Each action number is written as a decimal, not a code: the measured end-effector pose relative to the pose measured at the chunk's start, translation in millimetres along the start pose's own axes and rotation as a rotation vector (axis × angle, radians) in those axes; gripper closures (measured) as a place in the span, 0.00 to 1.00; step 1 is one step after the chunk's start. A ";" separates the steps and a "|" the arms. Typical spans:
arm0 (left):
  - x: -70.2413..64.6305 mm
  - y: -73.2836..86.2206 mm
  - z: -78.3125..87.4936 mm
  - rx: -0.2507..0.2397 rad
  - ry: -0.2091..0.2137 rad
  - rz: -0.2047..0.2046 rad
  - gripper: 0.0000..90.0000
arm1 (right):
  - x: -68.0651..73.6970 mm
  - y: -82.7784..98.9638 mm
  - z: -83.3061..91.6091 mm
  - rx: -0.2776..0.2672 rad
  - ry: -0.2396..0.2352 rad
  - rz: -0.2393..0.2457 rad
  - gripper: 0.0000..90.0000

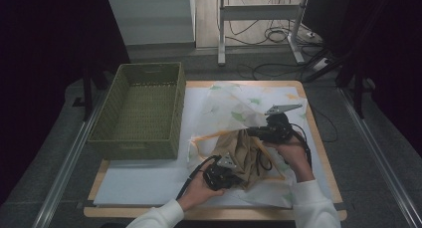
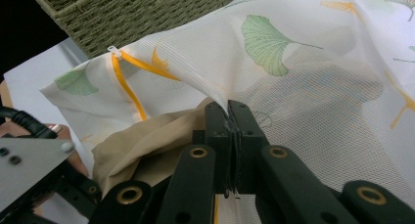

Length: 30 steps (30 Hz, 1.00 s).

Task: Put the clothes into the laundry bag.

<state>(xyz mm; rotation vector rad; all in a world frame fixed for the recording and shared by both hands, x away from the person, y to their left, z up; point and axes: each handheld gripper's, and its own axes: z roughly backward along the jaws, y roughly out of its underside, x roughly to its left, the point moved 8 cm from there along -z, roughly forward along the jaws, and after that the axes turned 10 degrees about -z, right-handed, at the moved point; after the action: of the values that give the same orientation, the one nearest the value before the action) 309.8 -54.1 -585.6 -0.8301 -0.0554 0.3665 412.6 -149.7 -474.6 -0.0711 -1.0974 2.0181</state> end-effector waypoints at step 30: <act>31.5 -19.6 -14.6 -0.002 -0.106 0.014 1.00 | 0.9 -2.4 5.2 -0.017 -0.004 -0.002 0.96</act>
<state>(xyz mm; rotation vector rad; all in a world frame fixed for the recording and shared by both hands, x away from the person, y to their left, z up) 347.9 -65.9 -584.1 -0.8132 -0.1485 0.4236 411.4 -151.8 -469.4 -0.0743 -1.1167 2.0082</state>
